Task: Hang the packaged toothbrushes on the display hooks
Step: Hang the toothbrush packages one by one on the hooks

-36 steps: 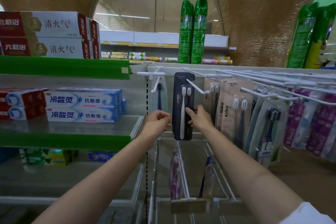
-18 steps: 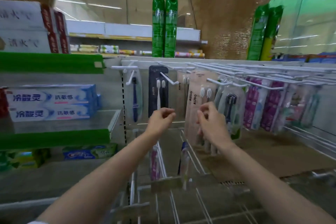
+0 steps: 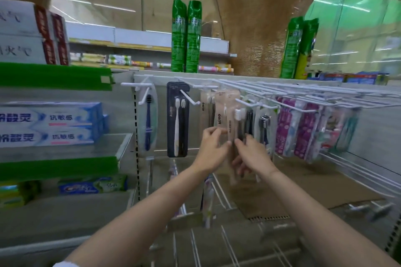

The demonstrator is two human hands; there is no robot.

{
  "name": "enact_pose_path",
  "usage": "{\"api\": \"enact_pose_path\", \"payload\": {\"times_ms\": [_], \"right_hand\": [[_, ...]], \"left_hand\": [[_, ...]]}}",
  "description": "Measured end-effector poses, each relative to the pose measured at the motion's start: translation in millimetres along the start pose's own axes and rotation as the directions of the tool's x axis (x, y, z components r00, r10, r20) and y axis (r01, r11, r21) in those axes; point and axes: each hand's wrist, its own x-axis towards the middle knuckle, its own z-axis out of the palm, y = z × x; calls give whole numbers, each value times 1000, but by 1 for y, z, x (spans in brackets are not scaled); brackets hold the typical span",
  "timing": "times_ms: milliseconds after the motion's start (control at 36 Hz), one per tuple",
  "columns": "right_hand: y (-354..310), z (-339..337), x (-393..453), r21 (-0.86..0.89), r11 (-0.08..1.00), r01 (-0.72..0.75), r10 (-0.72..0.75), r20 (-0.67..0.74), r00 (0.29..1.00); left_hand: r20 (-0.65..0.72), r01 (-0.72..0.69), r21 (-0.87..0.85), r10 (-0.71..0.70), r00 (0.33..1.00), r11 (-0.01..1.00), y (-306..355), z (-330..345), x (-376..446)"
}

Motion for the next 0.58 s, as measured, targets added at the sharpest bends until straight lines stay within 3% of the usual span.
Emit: {"api": "enact_pose_path", "payload": {"times_ms": [167, 306, 389, 472, 583], "right_hand": [[7, 3, 1, -70, 997, 10, -13, -41, 999], [11, 10, 6, 70, 998, 1, 1, -34, 999], [9, 13, 7, 125, 992, -20, 24, -35, 999], [10, 16, 10, 185, 983, -17, 22, -22, 1000], [14, 20, 15, 266, 963, -39, 42, -4, 999]], "left_hand": [[-31, -4, 62, 6, 999, 998, -9, 9, -8], [-143, 45, 10, -43, 989, 999, -9, -1, 1], [-100, 71, -66, -77, 992, 995, -2, -10, 8], [1, -41, -49, 41, 999, 998, 2, -9, 9], [-46, -98, 85, 102, 994, 992, -2, 10, 7]]}}
